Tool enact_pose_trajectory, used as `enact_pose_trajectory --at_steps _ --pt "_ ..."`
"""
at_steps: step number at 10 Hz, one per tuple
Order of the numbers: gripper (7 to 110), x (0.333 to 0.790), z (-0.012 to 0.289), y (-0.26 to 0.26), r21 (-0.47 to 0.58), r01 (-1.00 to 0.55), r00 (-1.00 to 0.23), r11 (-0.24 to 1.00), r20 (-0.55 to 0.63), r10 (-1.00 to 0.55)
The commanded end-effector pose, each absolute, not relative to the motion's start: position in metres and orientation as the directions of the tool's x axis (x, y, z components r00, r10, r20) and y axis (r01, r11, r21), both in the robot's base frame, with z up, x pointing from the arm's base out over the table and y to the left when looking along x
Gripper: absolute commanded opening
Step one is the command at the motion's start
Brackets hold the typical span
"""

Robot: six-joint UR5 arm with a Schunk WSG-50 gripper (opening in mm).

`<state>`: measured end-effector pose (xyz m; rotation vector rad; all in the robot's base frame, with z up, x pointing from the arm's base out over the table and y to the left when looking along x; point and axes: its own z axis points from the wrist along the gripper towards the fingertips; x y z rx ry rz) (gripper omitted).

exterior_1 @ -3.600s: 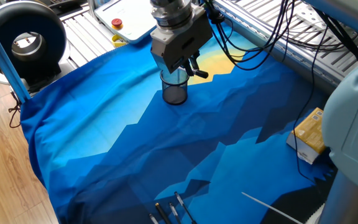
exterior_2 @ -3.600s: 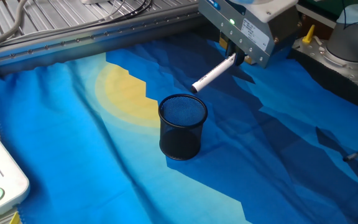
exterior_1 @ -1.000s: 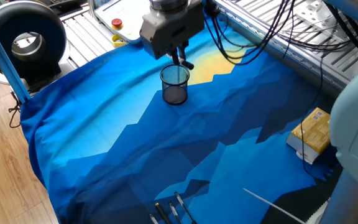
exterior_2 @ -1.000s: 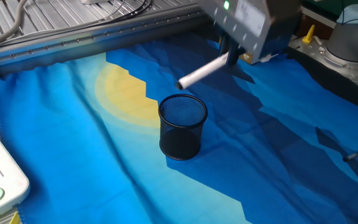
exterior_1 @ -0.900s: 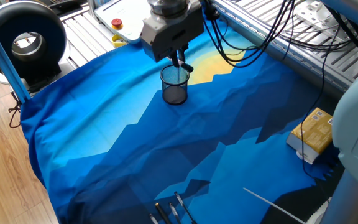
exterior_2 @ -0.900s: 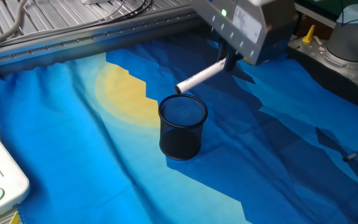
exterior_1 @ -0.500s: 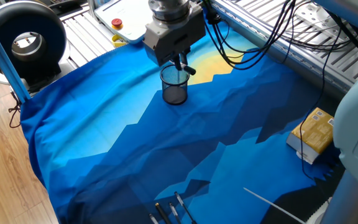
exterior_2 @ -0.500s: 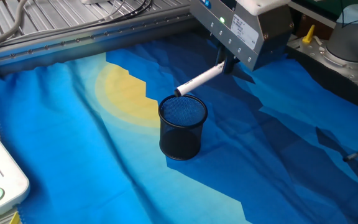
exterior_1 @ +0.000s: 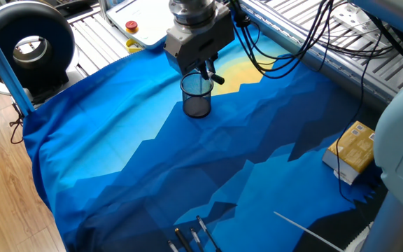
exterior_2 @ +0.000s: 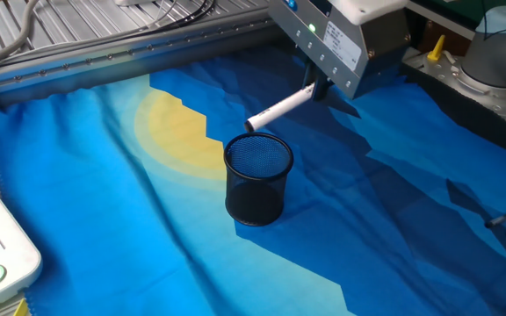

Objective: Put the pen into the pen holder

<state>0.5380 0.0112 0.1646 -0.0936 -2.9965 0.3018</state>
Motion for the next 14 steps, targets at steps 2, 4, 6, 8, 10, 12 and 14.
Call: enact_pose_trajectory --at_steps 2,4,6,8,10,12,14 --pt "7 0.542 0.163 0.018 -0.174 0.064 -0.991 0.983 0.104 0.083" --pt "7 0.541 0.163 0.023 -0.155 0.070 -0.990 0.985 0.109 0.088" --pt "7 0.541 0.162 0.026 -0.141 0.078 -0.989 0.987 0.110 0.094" --pt "7 0.541 0.162 0.030 -0.128 0.084 -0.989 0.988 0.111 0.098" --pt "7 0.543 0.157 0.026 -0.140 0.078 -0.989 0.987 0.110 0.094" --pt "7 0.538 0.146 0.019 -0.137 0.060 -0.988 0.989 0.130 0.078" --pt "7 0.526 0.142 0.018 -0.115 0.049 -0.983 0.992 0.170 0.068"
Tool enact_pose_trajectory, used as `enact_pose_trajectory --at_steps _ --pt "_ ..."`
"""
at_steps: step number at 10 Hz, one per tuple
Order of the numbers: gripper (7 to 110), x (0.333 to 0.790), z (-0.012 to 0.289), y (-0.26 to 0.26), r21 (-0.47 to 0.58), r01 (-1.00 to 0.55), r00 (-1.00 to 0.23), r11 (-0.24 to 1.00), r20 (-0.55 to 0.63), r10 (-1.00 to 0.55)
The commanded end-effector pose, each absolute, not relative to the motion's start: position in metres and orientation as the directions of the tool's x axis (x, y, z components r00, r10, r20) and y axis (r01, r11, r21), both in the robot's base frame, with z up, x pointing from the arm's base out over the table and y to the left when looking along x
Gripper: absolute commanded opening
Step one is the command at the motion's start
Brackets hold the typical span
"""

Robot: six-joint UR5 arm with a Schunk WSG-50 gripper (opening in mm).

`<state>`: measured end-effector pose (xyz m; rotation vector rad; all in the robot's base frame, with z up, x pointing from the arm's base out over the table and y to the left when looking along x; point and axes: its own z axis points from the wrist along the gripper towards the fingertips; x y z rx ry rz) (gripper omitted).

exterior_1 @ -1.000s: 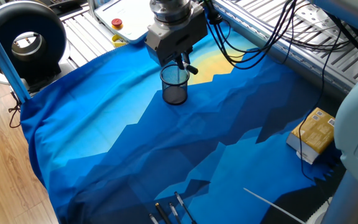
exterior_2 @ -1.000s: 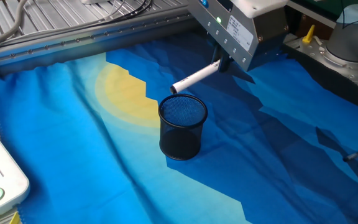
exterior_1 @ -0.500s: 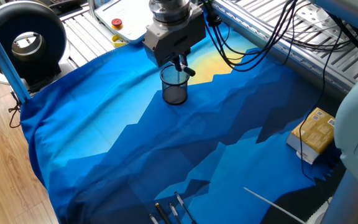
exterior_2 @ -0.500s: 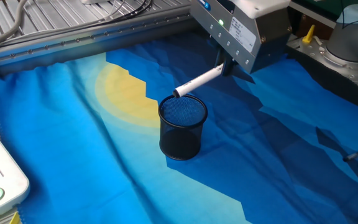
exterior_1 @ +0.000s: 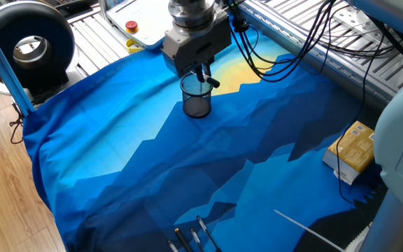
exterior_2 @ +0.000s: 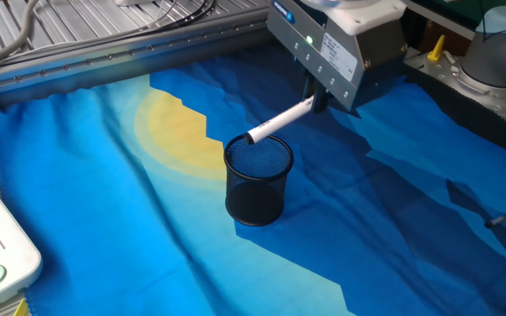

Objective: Put the pen into the pen holder

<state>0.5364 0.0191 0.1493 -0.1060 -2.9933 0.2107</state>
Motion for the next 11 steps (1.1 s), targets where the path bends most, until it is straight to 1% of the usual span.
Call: enact_pose_trajectory --at_steps 1,5,11 --pt "7 0.522 0.139 0.014 -0.124 0.039 -0.982 0.992 0.180 0.061" --pt "7 0.514 0.120 0.007 -0.118 0.004 -0.977 0.993 0.210 0.029" --pt "7 0.524 0.092 -0.003 -0.139 -0.023 -0.976 0.990 0.216 0.008"
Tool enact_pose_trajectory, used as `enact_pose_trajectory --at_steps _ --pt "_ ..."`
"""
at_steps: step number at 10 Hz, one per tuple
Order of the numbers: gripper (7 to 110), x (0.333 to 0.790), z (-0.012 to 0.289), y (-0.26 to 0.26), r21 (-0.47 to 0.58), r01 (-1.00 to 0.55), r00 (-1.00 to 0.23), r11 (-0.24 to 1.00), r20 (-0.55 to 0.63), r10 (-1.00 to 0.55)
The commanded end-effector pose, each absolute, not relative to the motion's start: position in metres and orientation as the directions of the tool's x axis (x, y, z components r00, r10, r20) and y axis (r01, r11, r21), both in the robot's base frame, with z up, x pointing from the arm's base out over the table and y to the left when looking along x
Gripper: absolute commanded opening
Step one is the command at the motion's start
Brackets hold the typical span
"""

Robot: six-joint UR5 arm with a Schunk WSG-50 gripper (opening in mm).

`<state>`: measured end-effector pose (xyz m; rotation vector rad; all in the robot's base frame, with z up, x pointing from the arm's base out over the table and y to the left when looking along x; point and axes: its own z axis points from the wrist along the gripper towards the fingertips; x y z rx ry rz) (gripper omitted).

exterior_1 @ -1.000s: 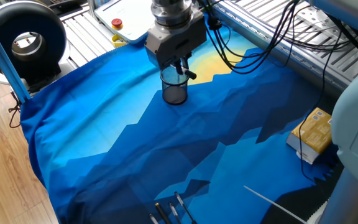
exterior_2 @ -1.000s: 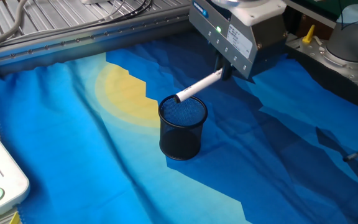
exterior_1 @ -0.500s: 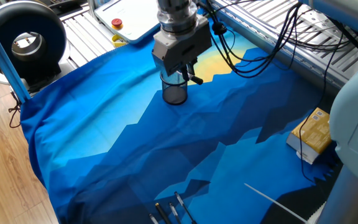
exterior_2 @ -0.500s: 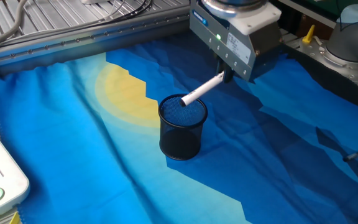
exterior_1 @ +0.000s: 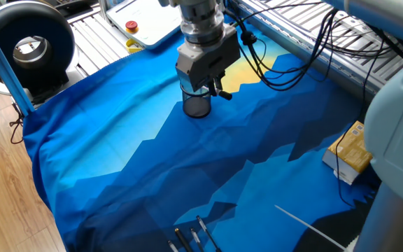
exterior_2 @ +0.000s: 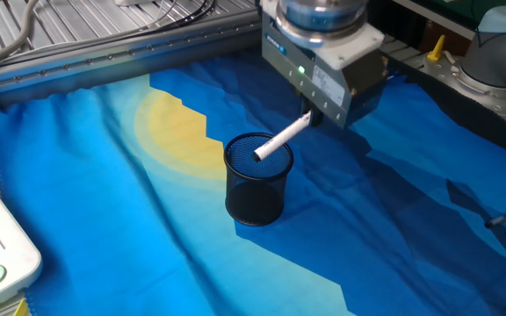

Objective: Put the pen into the pen holder

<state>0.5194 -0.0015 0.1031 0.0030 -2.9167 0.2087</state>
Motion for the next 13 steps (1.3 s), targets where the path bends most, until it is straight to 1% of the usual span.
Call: enact_pose_trajectory --at_steps 1,3,6,8,11,13 --pt "7 0.526 0.088 -0.005 -0.146 -0.024 -0.977 0.989 0.215 0.008" --pt "7 0.529 0.084 -0.004 -0.153 -0.021 -0.976 0.988 0.219 0.013" --pt "7 0.527 0.087 0.000 -0.157 -0.011 -0.971 0.988 0.239 0.028" --pt "7 0.522 0.094 0.004 -0.154 -0.003 -0.965 0.988 0.259 0.037" --pt "7 0.506 0.116 0.008 -0.156 -0.013 -0.950 0.988 0.311 0.037" --pt "7 0.504 0.119 0.007 -0.159 -0.018 -0.947 0.987 0.319 0.034"
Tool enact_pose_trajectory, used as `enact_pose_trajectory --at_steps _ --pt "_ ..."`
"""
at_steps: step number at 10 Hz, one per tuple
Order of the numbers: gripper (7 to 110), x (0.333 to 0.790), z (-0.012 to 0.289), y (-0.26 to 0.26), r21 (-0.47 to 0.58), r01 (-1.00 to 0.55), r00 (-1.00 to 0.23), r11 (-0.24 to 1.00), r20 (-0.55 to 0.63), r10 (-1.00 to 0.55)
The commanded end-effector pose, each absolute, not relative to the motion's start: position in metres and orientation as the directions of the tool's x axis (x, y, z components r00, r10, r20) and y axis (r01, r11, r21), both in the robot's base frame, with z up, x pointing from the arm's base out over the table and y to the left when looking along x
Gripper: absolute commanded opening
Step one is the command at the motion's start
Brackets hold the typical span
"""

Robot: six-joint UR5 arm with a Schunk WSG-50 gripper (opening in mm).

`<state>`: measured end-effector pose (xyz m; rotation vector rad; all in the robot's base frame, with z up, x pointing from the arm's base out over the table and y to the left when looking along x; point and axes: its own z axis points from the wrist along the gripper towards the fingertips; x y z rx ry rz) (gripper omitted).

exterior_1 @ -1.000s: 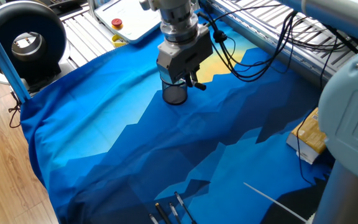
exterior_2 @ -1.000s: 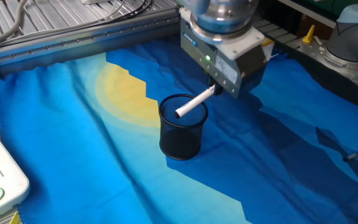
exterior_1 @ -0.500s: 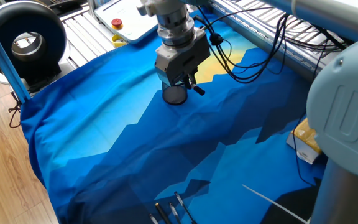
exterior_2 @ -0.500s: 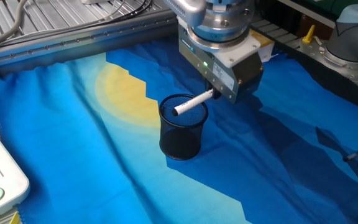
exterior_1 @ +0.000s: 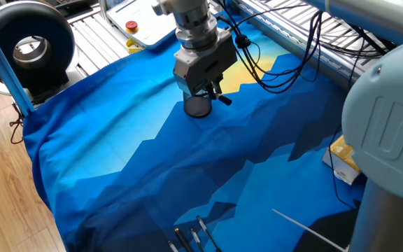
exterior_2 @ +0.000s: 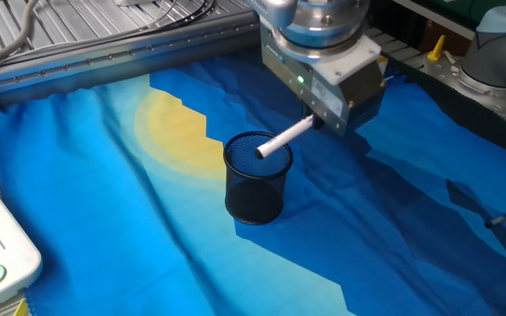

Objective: Put the pen into the pen holder

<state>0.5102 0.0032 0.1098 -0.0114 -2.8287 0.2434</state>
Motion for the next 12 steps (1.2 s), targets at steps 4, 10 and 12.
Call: enact_pose_trajectory --at_steps 4,10,12 --pt "7 0.518 0.117 -0.007 -0.197 -0.091 -0.959 0.976 0.281 -0.033" --pt "22 0.523 0.112 0.002 -0.144 -0.126 -0.960 0.982 0.269 -0.084" --pt "22 0.525 0.109 0.005 -0.129 -0.135 -0.961 0.982 0.260 -0.098"
